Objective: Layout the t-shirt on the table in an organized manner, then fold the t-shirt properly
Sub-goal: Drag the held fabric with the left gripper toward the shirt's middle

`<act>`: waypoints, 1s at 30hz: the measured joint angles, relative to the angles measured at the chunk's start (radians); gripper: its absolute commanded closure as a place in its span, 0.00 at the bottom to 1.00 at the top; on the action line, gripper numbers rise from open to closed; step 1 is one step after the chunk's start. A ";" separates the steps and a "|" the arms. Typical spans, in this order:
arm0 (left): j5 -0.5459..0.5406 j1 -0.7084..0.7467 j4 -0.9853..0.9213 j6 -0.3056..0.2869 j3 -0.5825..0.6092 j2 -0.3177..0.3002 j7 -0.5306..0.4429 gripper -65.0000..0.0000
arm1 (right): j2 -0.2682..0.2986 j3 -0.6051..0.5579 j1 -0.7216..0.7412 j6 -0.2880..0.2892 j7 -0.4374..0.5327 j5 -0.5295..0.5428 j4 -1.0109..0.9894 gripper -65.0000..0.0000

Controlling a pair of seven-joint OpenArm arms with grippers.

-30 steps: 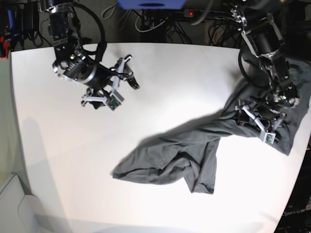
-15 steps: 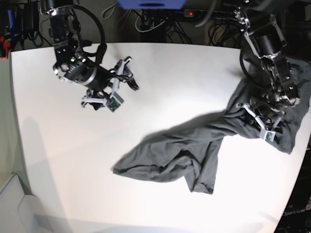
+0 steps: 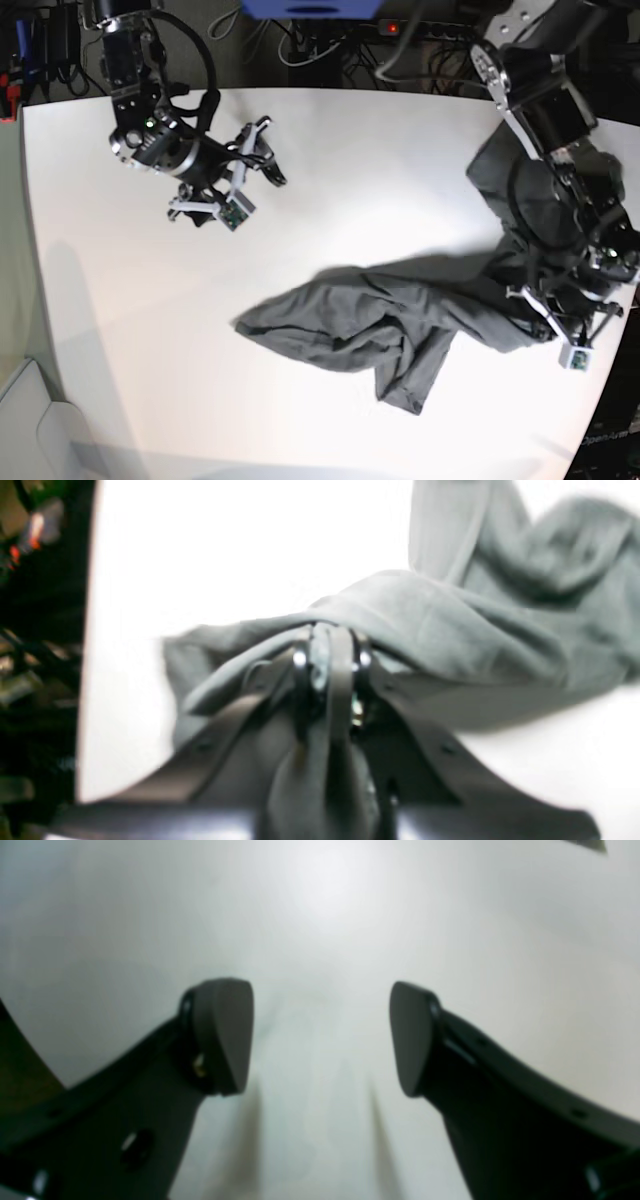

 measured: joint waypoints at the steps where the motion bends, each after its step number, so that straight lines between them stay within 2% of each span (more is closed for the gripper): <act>1: -0.004 -0.015 0.007 0.000 0.002 0.000 0.009 0.99 | 0.000 0.000 0.000 0.000 0.000 0.000 0.000 0.33; 8: 0.008 -0.042 0.001 0.001 0.052 -0.005 0.032 0.99 | -0.007 -0.006 -0.005 -0.001 -0.005 -0.001 0.006 0.33; 19: 0.005 -0.030 0.000 0.002 0.062 0.000 0.031 0.99 | -0.164 -0.194 0.000 -0.001 0.003 0.003 0.057 0.34; 22: 0.005 -0.018 0.000 0.002 0.062 0.001 0.031 0.99 | -0.226 -0.245 0.022 0.000 0.000 0.000 0.013 0.45; 25: 0.005 -0.003 0.000 0.001 0.060 0.001 0.029 0.99 | -0.288 -0.274 0.074 -0.001 0.014 0.003 -0.058 0.67; 28: 0.005 0.011 0.003 0.002 0.055 -0.001 0.034 0.98 | -0.316 -0.287 0.113 0.000 0.010 0.002 -0.133 0.86; 30: 0.004 0.021 0.006 0.002 0.054 -0.006 0.039 0.93 | -0.318 -0.301 0.127 0.000 0.005 0.001 -0.167 0.93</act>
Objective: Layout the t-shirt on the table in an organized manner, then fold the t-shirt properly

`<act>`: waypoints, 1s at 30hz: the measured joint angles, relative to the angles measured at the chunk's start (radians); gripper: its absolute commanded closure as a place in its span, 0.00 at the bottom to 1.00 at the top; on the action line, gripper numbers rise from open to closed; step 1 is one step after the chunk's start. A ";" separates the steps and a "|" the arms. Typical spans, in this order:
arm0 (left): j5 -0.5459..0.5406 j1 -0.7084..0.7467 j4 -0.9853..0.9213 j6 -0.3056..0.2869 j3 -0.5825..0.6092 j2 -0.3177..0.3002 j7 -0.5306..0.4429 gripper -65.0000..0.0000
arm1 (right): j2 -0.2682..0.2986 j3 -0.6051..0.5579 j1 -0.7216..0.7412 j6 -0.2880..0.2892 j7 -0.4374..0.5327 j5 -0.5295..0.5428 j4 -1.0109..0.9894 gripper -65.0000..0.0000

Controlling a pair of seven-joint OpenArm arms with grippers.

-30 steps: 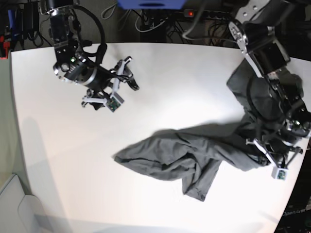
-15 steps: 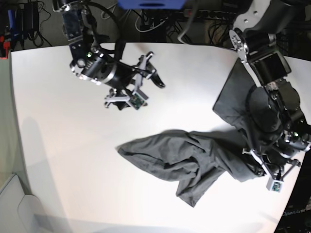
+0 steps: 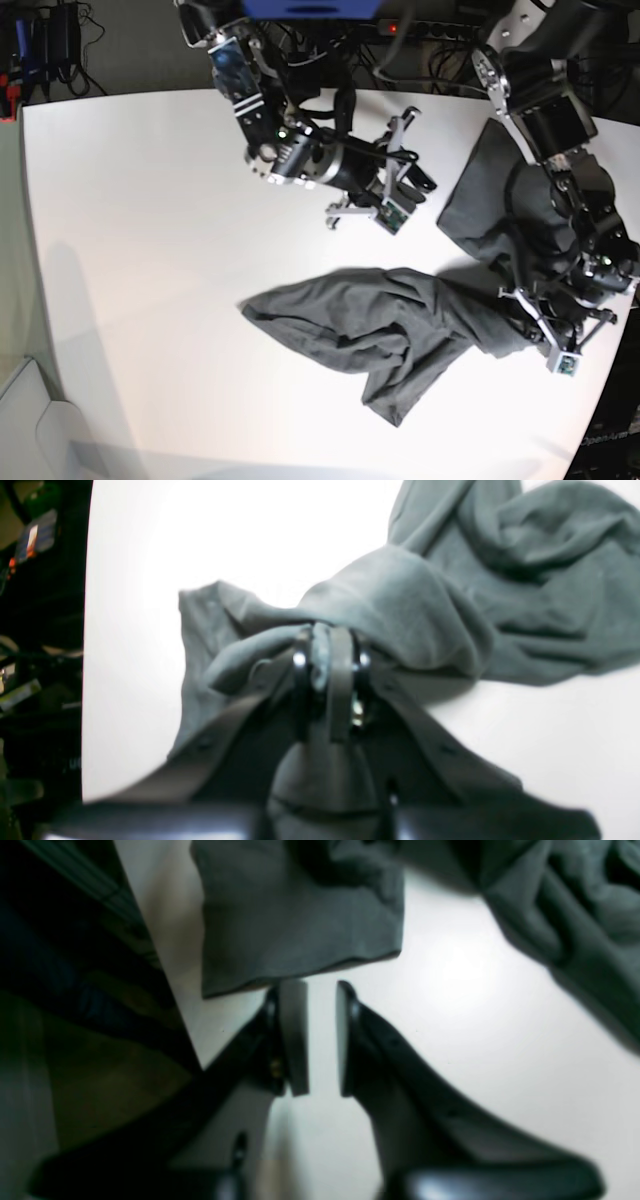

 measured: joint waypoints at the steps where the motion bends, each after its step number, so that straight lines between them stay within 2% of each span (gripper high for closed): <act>1: 0.000 0.006 0.002 0.000 0.000 -0.002 0.000 0.88 | -0.001 -0.008 0.010 0.000 -0.002 -0.001 -0.017 0.95; 4: 0.000 0.021 0.002 0.000 0.000 -0.001 0.001 0.66 | -0.006 -0.016 0.039 0.000 0.003 0.001 -0.058 0.95; 5: 0.000 0.022 0.002 0.000 -0.002 -0.001 0.001 0.63 | -0.006 -0.014 0.040 0.000 0.005 0.000 -0.067 0.95; 11: -0.002 0.002 0.002 0.004 -0.026 0.002 -0.005 0.63 | -0.006 -0.014 0.028 0.000 0.003 0.000 -0.082 0.96; 16: -0.002 -0.097 -0.012 0.003 -0.023 0.008 -0.014 0.63 | -0.006 -0.012 -0.008 0.000 0.009 0.001 -0.072 0.96; 22: 0.003 -0.188 -0.108 0.004 -0.024 0.006 -0.012 0.58 | -0.006 -0.015 -0.049 0.000 0.003 -0.001 -0.071 0.96; 26: -0.003 -0.196 -0.105 0.003 -0.026 -0.007 -0.016 0.57 | -0.006 -0.015 -0.051 0.000 0.002 0.000 -0.068 0.96; 30: -0.008 -0.155 -0.105 0.000 -0.029 -0.055 -0.008 0.55 | -0.006 -0.016 -0.024 0.000 0.003 0.001 -0.069 0.96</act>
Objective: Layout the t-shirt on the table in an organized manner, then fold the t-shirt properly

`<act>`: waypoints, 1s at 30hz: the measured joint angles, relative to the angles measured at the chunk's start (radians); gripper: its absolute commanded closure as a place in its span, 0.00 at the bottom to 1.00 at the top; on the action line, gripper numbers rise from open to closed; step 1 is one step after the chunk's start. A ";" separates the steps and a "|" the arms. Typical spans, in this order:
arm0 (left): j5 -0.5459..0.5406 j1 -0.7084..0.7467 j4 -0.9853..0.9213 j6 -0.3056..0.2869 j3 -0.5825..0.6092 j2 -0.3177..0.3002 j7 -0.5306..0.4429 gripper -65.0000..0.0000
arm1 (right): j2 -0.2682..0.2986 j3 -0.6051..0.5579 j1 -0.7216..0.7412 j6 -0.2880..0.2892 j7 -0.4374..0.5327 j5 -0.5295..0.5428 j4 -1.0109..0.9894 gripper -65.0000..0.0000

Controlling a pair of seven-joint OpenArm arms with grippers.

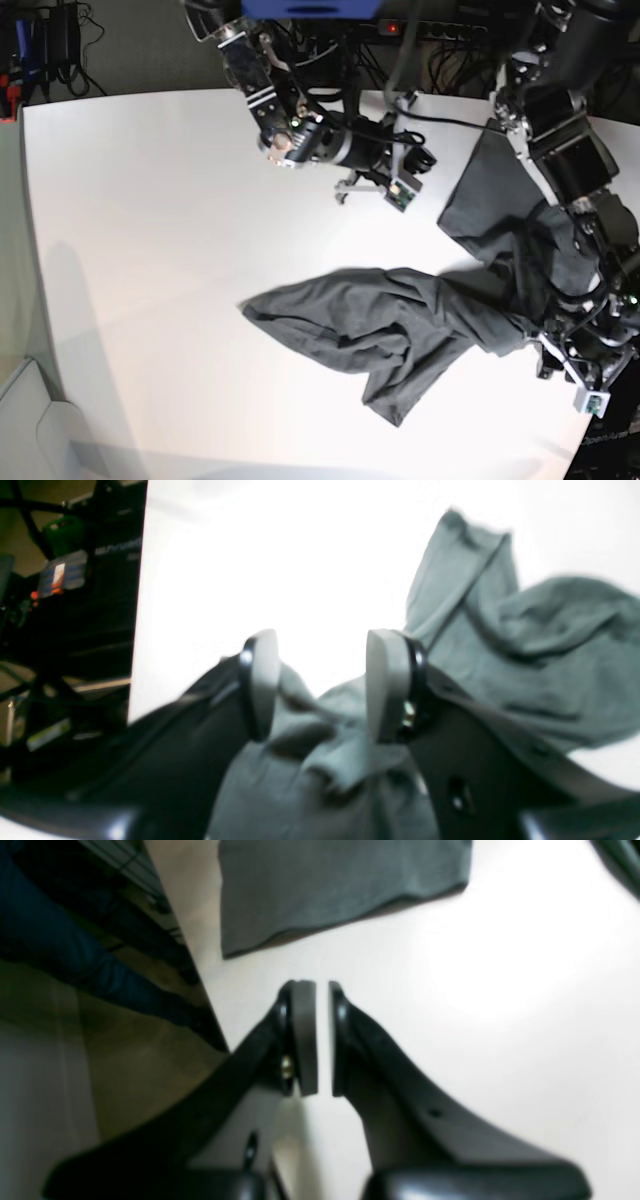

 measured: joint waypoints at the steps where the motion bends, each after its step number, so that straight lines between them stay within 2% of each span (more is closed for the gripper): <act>1: 0.005 0.019 0.000 0.000 -0.004 -0.013 0.002 0.52 | 0.000 0.000 0.016 0.000 0.001 0.001 -0.002 0.96; 3: 0.008 0.070 0.024 0.004 -0.016 -0.034 0.010 0.49 | 0.000 0.000 0.050 0.000 -0.003 0.051 -0.011 0.96; 8: -0.001 0.234 0.161 0.001 -0.111 -0.052 0.001 0.48 | 0.000 -0.003 0.153 0.000 0.029 0.212 -0.096 0.96; 12: -0.005 0.397 0.217 -0.001 -0.106 -0.038 -0.002 0.48 | 0.000 -0.001 0.211 -0.003 0.042 0.219 -0.163 0.96; 15: -0.021 0.478 0.234 0.000 -0.108 0.011 -0.002 0.49 | 0.000 0.000 0.214 -0.003 0.045 0.220 -0.164 0.96; 19: -0.040 0.502 0.197 -0.002 -0.100 0.076 -0.010 0.49 | 0.006 -0.001 0.212 -0.002 0.033 0.215 -0.150 0.96; 23: -0.032 0.499 0.092 -0.001 -0.059 0.111 -0.077 0.49 | 0.053 0.002 0.209 -0.003 0.032 0.225 -0.084 0.96; 30: -0.056 0.491 -0.023 0.012 0.037 0.103 -0.202 0.49 | 0.130 0.002 0.176 -0.003 -0.020 0.227 -0.006 0.96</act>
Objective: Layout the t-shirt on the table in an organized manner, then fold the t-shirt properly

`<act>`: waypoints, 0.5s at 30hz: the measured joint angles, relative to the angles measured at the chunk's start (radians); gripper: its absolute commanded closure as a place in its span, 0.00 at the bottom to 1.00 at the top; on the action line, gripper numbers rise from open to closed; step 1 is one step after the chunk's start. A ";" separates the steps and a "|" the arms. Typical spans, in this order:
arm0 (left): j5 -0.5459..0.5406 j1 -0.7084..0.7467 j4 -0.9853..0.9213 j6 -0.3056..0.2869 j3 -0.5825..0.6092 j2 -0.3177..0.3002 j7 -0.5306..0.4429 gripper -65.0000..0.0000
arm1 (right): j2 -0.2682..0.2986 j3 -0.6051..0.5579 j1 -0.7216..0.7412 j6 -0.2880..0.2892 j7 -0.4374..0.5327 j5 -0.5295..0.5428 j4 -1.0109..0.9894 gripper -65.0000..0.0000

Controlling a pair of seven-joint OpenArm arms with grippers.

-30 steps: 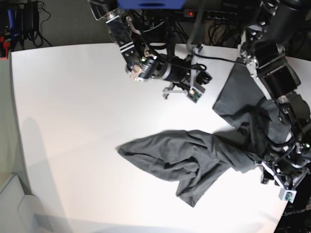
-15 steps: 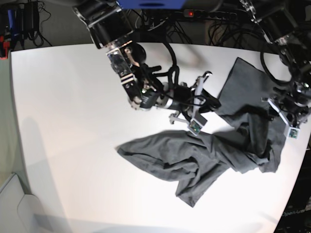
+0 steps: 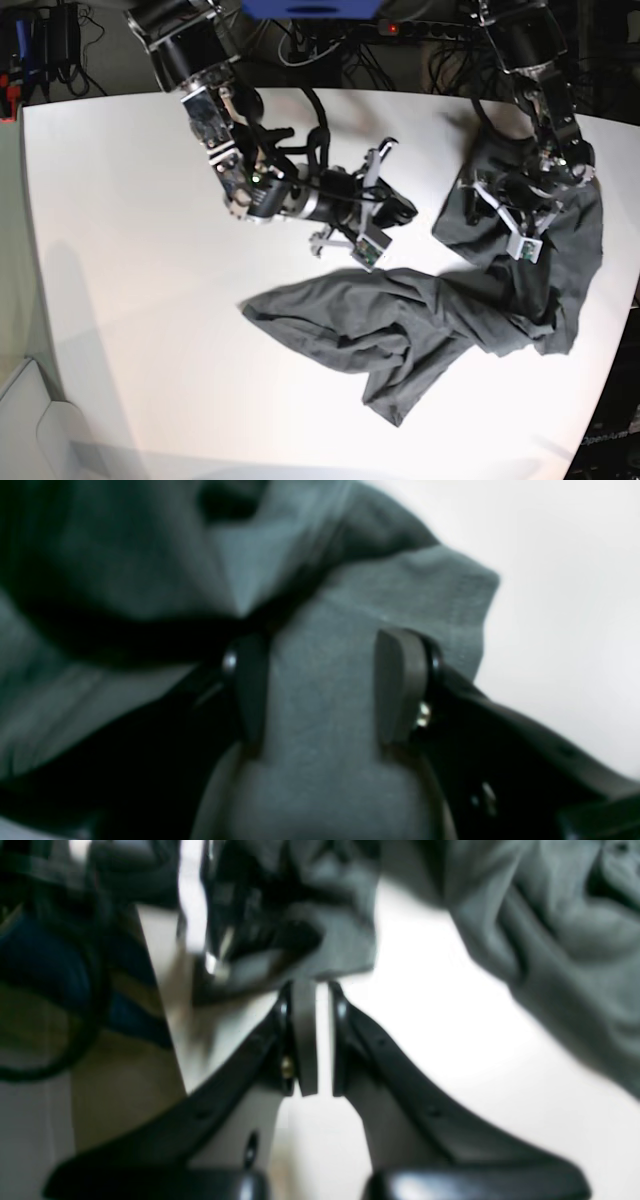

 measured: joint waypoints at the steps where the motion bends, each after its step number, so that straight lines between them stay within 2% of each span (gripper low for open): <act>1: 0.000 -0.004 -0.005 -0.005 -0.001 -0.004 0.000 0.49 | 0.004 0.004 0.000 0.000 -0.010 0.000 0.006 0.96; 5: 0.028 0.015 -0.008 -0.015 0.003 -0.029 -0.020 0.49 | 0.013 0.069 0.000 0.000 0.009 0.008 0.024 0.96; 7: 0.050 0.048 -0.004 -0.019 0.001 -0.060 -0.054 0.49 | 0.022 0.098 -0.003 0.000 -0.010 -0.002 0.024 0.96; 11: 0.026 0.103 -0.001 -0.023 0.000 -0.137 -0.072 0.49 | 0.022 0.115 -0.001 0.000 -0.006 0.000 0.023 0.96; 15: 0.063 0.155 0.030 -0.018 -0.072 -0.209 -0.035 0.49 | 0.017 0.113 0.006 0.000 0.005 0.003 0.023 0.95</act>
